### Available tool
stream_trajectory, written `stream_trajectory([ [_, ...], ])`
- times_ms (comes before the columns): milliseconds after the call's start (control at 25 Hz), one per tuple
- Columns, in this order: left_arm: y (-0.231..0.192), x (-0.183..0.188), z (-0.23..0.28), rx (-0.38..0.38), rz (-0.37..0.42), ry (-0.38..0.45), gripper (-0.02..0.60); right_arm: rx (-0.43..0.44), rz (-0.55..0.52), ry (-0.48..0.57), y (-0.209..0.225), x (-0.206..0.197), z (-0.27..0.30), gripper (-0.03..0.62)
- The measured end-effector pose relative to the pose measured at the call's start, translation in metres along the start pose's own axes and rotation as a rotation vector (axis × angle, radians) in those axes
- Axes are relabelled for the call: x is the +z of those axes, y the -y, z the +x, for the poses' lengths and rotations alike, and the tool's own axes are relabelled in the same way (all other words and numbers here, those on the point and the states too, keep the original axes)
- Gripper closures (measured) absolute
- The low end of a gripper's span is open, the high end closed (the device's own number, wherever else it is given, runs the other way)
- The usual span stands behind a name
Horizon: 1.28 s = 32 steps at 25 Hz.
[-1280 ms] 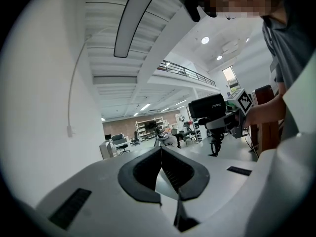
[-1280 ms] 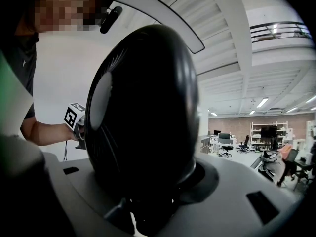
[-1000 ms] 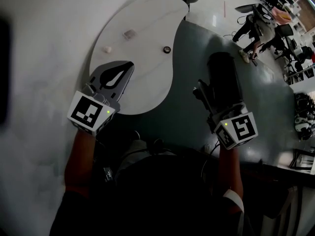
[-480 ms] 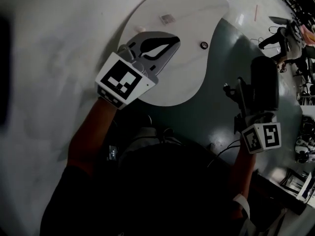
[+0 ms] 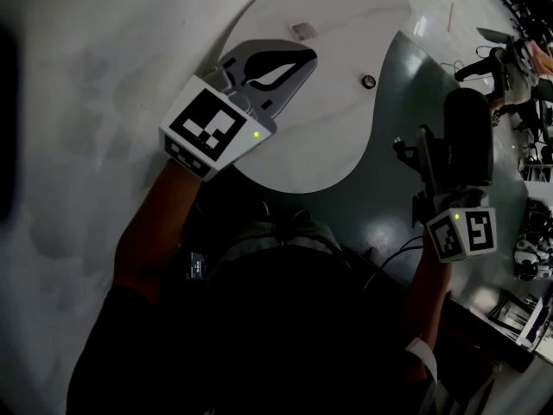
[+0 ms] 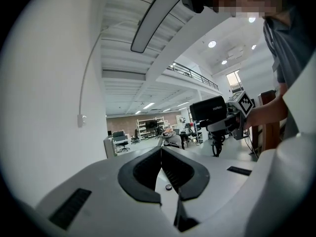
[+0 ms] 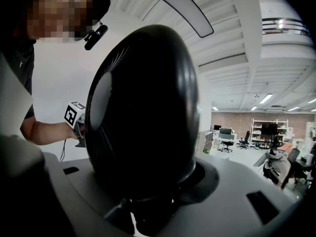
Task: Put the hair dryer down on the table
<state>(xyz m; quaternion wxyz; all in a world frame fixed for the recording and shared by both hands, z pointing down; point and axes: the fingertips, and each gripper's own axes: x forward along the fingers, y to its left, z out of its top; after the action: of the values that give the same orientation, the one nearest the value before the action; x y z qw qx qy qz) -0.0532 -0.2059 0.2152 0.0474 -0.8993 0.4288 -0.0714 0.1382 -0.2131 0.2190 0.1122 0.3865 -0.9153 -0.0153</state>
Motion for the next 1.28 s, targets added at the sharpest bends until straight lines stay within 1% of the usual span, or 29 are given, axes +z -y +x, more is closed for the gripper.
stream_trajectory([
  [40,-0.002,-0.001,0.000,0.001,0.003,-0.003,0.577,0.002,0.002,-0.002,0.000,0.000,0.002,0.370],
  [120,0.008,0.001,-0.002,0.005,0.025,-0.013,0.577,0.010,0.006,-0.001,0.000,-0.001,-0.007,0.370],
  [200,0.019,0.003,0.000,0.004,0.015,-0.021,0.577,0.021,0.009,0.000,0.002,-0.004,-0.014,0.370],
  [280,0.002,-0.001,0.008,0.003,-0.001,-0.027,0.577,0.031,0.012,-0.003,0.007,-0.004,0.009,0.370],
  [360,-0.025,-0.009,0.019,0.014,0.021,-0.036,0.577,0.041,0.020,-0.006,0.015,-0.003,0.038,0.370],
  [440,-0.025,-0.012,0.024,0.030,0.031,-0.042,0.576,0.056,0.020,-0.012,0.020,-0.005,0.039,0.370],
  [520,-0.013,-0.011,0.027,0.048,0.014,-0.047,0.577,0.070,0.019,-0.015,0.025,-0.010,0.030,0.370],
  [560,-0.017,-0.015,0.035,0.055,0.001,-0.050,0.576,0.074,0.021,-0.016,0.032,-0.013,0.037,0.370],
  [680,-0.056,-0.039,0.079,0.053,0.000,-0.061,0.577,0.081,0.020,-0.026,0.066,-0.025,0.092,0.370],
  [800,-0.062,-0.044,0.101,0.068,-0.018,-0.067,0.576,0.098,0.012,-0.035,0.084,-0.031,0.108,0.370],
  [920,-0.057,-0.040,0.111,0.081,-0.023,-0.066,0.577,0.117,-0.002,-0.038,0.093,-0.030,0.111,0.370],
  [1040,-0.060,-0.046,0.118,0.086,-0.021,-0.062,0.577,0.134,-0.014,-0.051,0.100,-0.033,0.120,0.370],
  [1200,-0.076,-0.059,0.120,0.103,-0.033,-0.052,0.577,0.148,-0.011,-0.067,0.100,-0.038,0.138,0.370],
  [1280,-0.089,-0.066,0.113,0.111,-0.055,-0.041,0.577,0.149,-0.001,-0.064,0.093,-0.039,0.149,0.370],
])
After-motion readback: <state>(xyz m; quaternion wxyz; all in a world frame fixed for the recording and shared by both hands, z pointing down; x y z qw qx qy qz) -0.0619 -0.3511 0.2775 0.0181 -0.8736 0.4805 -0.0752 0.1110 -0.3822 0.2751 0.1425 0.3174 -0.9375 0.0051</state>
